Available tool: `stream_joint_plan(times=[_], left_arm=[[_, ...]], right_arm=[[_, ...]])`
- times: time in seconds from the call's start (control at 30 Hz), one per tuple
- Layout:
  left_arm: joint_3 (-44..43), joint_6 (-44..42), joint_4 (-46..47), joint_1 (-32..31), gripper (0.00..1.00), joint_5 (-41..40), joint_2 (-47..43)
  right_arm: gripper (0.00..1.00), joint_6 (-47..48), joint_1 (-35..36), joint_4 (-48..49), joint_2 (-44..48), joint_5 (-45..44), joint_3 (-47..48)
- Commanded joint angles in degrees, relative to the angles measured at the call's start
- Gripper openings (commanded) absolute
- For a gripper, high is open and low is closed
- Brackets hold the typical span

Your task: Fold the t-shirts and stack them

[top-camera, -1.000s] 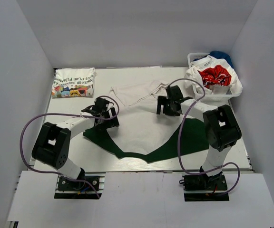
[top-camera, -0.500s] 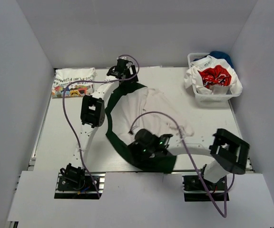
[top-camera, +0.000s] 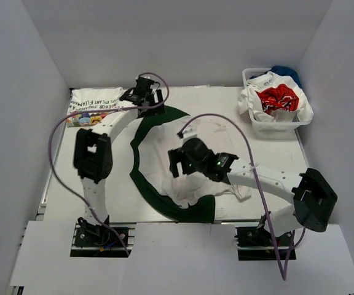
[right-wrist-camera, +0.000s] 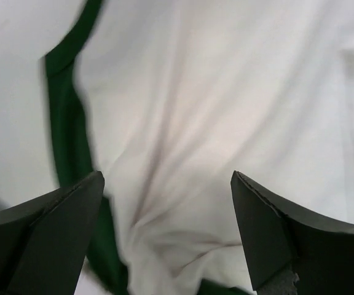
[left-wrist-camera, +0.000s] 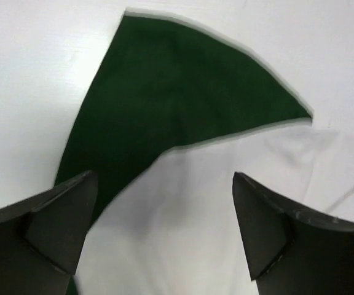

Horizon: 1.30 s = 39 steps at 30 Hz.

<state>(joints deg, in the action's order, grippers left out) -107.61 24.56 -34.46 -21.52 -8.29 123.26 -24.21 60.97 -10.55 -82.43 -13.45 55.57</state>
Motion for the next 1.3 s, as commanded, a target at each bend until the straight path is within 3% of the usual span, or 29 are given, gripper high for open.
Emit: stream_joint_plan(times=[0.0,0.07,0.17,0.27,0.3,0.57,0.67,0.83,0.87,0.9,0.93,1.1,1.27], left_arm=[[16.9,1.6,-1.2,-0.5,1.0,-1.0,-12.5],[30.5,3.8,4.4,-0.5,1.0,2.9,-20.0],[43.1,5.6,12.5,-0.5,1.0,5.7,-26.3],[45.7,5.6,14.1,-1.0,1.0,6.4,-25.6],[45.7,5.6,14.1,-1.0,1.0,5.8,-24.7],[38.4,5.9,8.8,0.2,1.0,0.3,-11.8],[35.4,7.2,5.7,0.8,1.0,-3.5,-9.0],[29.5,7.7,2.3,1.5,1.0,-7.7,-5.1],[28.4,7.7,1.8,2.0,1.0,-8.3,-4.4],[26.1,7.7,1.8,2.0,1.0,-9.4,-3.7],[24.7,7.7,0.5,2.9,1.0,-10.0,-2.2],[14.7,6.5,-1.8,7.5,1.0,-11.9,4.3],[8.7,3.1,-0.2,11.3,1.0,-6.6,9.0]], right_arm=[[0.9,-4.1,-7.1,-5.7,-0.1,-7.1,1.5],[0.9,-3.5,-12.0,-7.0,-3.1,-8.6,2.0],[0.88,-1.6,-15.4,-6.7,-5.9,-10.0,4.5],[0.75,0.5,-19.2,-5.5,-11.9,-8.2,8.9],[0.75,1.1,-20.3,-5.1,-14.3,-7.7,9.8],[0.64,4.1,-25.4,-5.7,-29.8,-5.3,23.4],[0.39,3.0,-27.0,-8.3,-33.7,-6.5,27.5],[0.28,3.0,-29.2,-10.3,-34.5,-5.6,28.1],[0.22,3.5,-29.8,-9.4,-33.8,-5.4,26.8],[0.05,3.6,-30.3,-8.9,-33.4,-5.5,26.3],[0.0,3.6,-30.7,-8.4,-33.0,-5.3,25.7],[0.0,4.3,-34.7,-6.2,-24.3,-5.1,20.3],[0.0,6.9,-40.6,-5.3,-14.8,-5.7,14.9]])
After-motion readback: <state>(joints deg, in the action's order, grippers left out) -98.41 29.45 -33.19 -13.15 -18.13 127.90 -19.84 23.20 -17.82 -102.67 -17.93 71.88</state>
